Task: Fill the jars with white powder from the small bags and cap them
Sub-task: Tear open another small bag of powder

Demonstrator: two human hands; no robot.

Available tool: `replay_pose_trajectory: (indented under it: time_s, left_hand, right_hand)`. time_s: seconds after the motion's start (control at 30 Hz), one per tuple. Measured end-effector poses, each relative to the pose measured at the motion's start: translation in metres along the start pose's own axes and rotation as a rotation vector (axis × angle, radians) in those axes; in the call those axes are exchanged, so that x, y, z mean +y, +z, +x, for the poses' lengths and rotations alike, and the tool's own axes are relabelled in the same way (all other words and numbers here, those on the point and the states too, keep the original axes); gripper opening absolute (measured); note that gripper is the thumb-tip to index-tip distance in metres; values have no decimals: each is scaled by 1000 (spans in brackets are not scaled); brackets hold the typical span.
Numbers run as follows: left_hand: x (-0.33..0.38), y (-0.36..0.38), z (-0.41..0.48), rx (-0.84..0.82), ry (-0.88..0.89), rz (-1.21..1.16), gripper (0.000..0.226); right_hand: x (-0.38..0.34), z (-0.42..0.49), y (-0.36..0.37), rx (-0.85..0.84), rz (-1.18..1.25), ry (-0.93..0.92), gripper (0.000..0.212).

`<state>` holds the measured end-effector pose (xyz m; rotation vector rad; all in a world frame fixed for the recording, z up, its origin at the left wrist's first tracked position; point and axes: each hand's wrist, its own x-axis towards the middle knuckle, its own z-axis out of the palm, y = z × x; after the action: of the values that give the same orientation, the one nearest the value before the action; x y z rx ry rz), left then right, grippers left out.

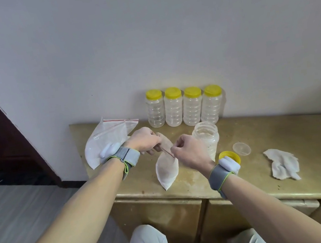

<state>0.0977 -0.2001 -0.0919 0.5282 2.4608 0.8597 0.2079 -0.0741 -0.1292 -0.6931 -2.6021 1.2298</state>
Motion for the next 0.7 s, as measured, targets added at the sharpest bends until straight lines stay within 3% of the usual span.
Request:
replay_pose_trajectory:
  time_s: [0.13,0.27,0.4,0.7]
  left_hand:
    - [3,-11,-2,21,-10,-11,12]
    - [6,-3,-3,20,-17,28,9]
    - [4,2,-2,19,-1,119,14]
    - [-2,-29,-2,89,-47,26,5]
  right_hand:
    - [-10,7,-10,-13,-244,-54,17]
    - [-25,11,-7,-76,-442,-96,40]
    - [-40,10,-15,-66,-604,-161,14]
    - [-45,18,-50,-79,-714,-140,10]
